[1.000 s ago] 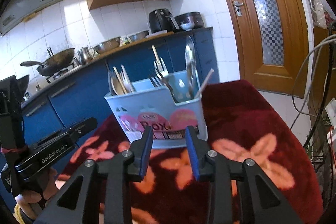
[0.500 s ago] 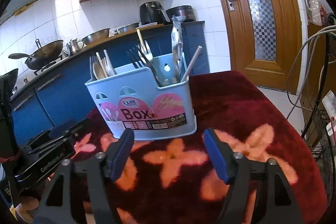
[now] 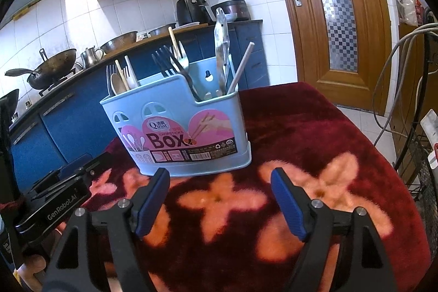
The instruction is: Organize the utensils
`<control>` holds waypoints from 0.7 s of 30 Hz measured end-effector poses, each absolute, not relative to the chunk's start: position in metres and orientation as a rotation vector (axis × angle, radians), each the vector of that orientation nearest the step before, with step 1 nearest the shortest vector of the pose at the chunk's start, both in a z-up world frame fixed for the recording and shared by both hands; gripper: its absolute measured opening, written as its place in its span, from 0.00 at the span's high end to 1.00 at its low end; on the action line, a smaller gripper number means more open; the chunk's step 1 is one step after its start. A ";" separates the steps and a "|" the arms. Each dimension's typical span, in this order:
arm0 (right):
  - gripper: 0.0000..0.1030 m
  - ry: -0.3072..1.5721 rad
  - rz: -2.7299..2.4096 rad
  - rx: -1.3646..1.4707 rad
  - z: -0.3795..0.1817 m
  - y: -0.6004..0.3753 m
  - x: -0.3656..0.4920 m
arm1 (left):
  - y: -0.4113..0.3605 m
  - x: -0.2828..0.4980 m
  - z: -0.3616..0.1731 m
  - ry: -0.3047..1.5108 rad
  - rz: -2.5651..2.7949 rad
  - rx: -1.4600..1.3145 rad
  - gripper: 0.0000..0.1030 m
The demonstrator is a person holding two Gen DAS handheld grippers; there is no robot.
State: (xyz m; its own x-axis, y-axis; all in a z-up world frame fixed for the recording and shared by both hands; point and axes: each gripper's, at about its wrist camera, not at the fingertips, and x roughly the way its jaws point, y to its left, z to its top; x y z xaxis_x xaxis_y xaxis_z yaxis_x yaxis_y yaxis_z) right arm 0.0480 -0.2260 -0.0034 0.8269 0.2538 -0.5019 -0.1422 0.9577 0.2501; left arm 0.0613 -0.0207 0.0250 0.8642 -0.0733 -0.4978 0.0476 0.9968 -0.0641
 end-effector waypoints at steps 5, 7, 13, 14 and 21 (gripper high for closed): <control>0.24 0.562 0.210 0.211 -0.003 -0.226 0.048 | -0.020 0.062 0.024 0.525 -0.063 -0.050 0.51; 0.24 0.562 0.210 0.211 -0.004 -0.226 0.048 | -0.020 0.062 0.024 0.523 -0.063 -0.049 0.51; 0.24 0.563 0.210 0.214 -0.004 -0.226 0.048 | -0.020 0.061 0.026 0.517 -0.060 -0.052 0.51; 0.24 0.562 0.211 0.214 -0.004 -0.226 0.048 | -0.020 0.061 0.026 0.516 -0.060 -0.052 0.51; 0.24 0.563 0.213 0.212 -0.005 -0.226 0.047 | -0.019 0.061 0.026 0.514 -0.061 -0.052 0.51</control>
